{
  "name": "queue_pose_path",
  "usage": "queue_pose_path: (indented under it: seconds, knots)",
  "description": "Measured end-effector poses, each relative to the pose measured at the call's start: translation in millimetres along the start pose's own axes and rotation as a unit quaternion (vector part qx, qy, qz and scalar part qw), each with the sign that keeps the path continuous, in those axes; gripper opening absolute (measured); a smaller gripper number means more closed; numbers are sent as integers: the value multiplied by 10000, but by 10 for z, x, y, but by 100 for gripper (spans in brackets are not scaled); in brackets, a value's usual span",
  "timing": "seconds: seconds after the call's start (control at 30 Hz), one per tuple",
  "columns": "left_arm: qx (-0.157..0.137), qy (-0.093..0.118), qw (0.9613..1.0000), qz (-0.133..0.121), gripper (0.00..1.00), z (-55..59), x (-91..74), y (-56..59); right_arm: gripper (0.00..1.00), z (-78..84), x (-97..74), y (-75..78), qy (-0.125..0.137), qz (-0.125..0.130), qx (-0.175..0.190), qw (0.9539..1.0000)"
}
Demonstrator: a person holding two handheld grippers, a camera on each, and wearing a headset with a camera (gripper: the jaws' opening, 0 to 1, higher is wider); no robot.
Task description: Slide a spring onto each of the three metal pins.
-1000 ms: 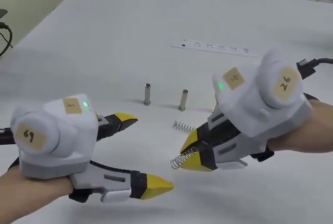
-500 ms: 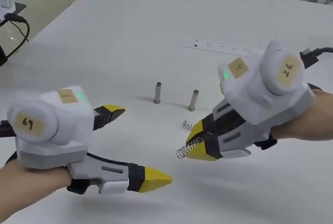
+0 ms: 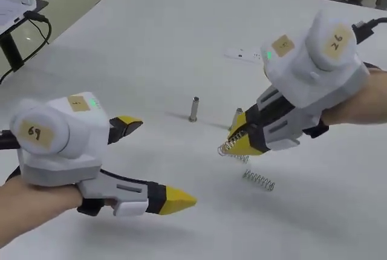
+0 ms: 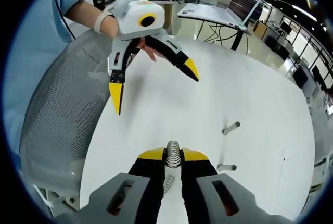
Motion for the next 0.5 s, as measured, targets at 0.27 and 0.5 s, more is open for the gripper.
queue_pose_path:
  seconds: [0.27, 0.5]
  knots:
    - [11, -42, 10000, 18, 98, 31, 11, -8, 8, -34, -81, 348, -231, 83, 73, 9997]
    - [-35, -39, 10000, -9, 98, 41, 0, -24, 8, -85, -71, 595, -355, 40, 36, 9994]
Point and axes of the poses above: the centre of the closed fingertips' face, and the gripper's own axes: x roughly forward along the fingers, y roughly to its right, z roughly out of its underside, the point moved 5 cm from there along -x, roughly backward along the fingers, and after that the axes turned 8 degrees about -x, right-handed, at the moved point
